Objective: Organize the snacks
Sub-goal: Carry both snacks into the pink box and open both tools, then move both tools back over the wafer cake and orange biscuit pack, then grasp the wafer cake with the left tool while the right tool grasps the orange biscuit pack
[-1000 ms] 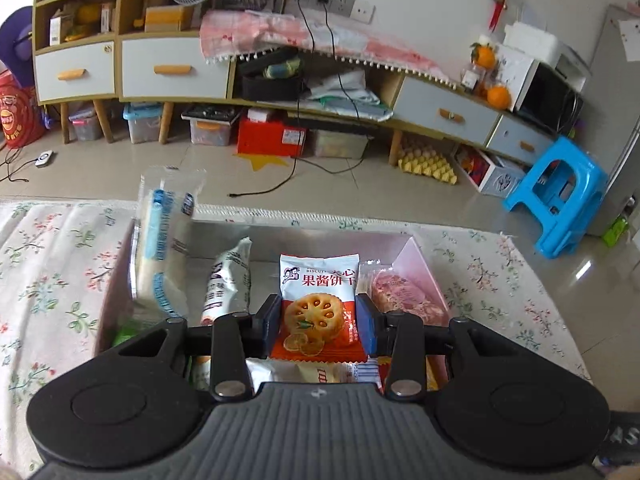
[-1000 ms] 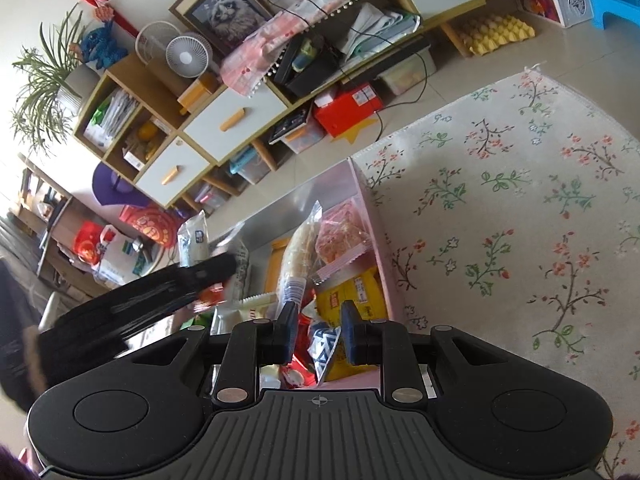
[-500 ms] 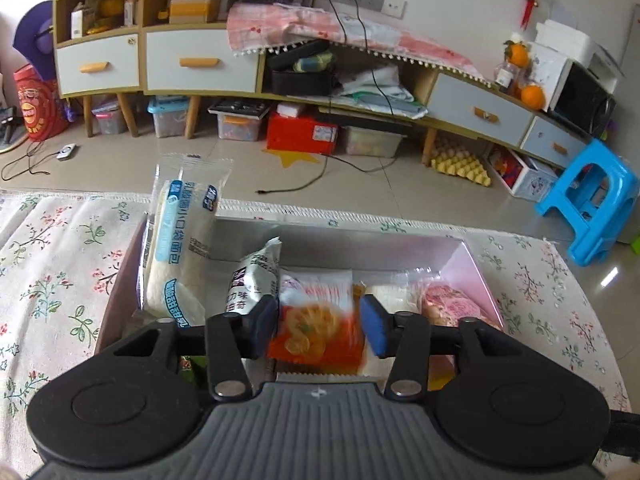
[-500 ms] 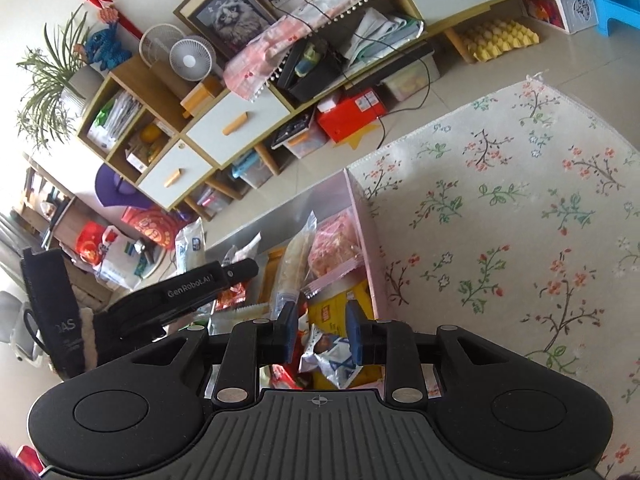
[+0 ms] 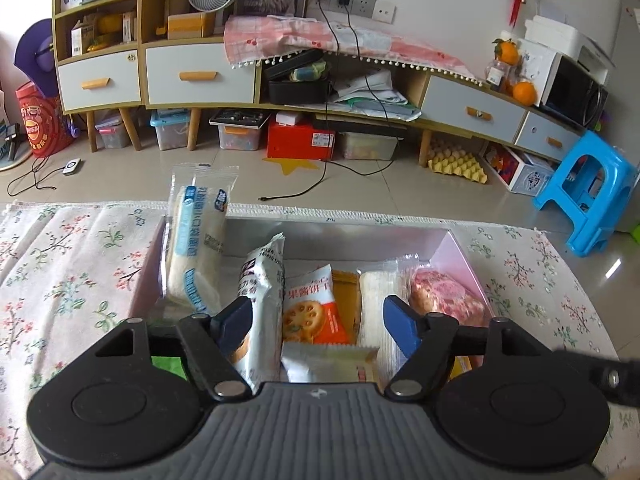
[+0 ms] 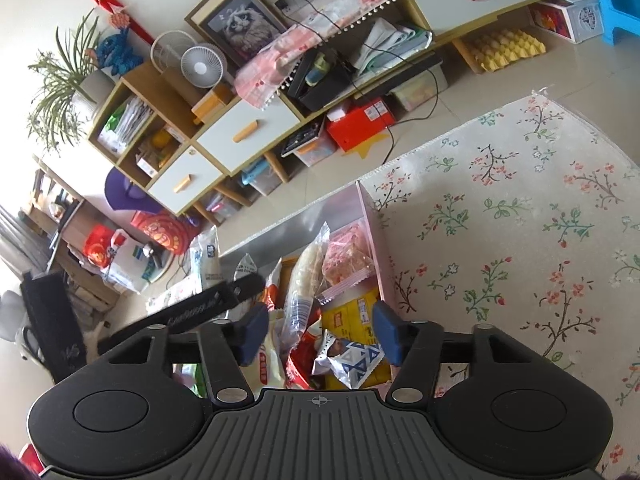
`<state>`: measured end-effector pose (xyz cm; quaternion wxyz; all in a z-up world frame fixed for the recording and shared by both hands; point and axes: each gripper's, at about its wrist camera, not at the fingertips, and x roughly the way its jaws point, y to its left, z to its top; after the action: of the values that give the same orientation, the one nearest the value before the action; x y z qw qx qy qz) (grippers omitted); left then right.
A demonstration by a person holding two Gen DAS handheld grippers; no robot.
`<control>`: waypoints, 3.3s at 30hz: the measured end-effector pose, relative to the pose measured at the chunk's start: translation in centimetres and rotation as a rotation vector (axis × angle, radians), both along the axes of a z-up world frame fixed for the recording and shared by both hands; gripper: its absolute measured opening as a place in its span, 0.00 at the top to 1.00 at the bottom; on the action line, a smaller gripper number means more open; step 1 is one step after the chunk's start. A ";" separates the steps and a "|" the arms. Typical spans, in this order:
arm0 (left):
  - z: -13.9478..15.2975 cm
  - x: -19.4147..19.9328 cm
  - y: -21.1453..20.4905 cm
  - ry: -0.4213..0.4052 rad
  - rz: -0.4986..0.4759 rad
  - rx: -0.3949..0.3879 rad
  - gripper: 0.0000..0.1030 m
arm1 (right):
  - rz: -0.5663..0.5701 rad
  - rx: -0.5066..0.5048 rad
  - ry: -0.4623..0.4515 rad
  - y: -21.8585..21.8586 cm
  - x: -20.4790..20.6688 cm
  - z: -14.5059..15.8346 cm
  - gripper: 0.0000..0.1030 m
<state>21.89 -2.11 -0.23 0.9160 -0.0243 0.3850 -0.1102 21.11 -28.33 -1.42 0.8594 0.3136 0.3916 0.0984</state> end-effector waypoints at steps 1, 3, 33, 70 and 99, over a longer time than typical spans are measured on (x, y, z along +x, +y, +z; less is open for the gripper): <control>0.1 -0.3 0.1 0.000 0.000 0.004 0.30 | -0.003 0.002 0.002 -0.1 0.0 0.1 0.40; 0.5 -0.9 0.3 0.003 0.000 0.014 0.28 | -0.006 0.006 0.001 -0.2 -0.3 0.4 0.37; 1.2 -13.8 4.7 0.048 -0.026 0.051 0.01 | 0.190 -0.167 -0.058 1.3 -9.6 4.8 0.11; -6.4 -21.2 2.0 -0.062 -0.221 0.156 0.00 | 0.835 -0.605 -0.275 5.3 -21.4 -4.9 0.01; -5.8 -17.7 -1.5 -0.107 -0.254 0.152 0.30 | 0.767 -0.551 -0.309 4.2 -18.3 -5.3 0.23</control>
<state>4.20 -3.57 -6.04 0.9130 0.0997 0.3430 -0.1971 2.82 -24.14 -6.69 0.8602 -0.1101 0.3583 0.3459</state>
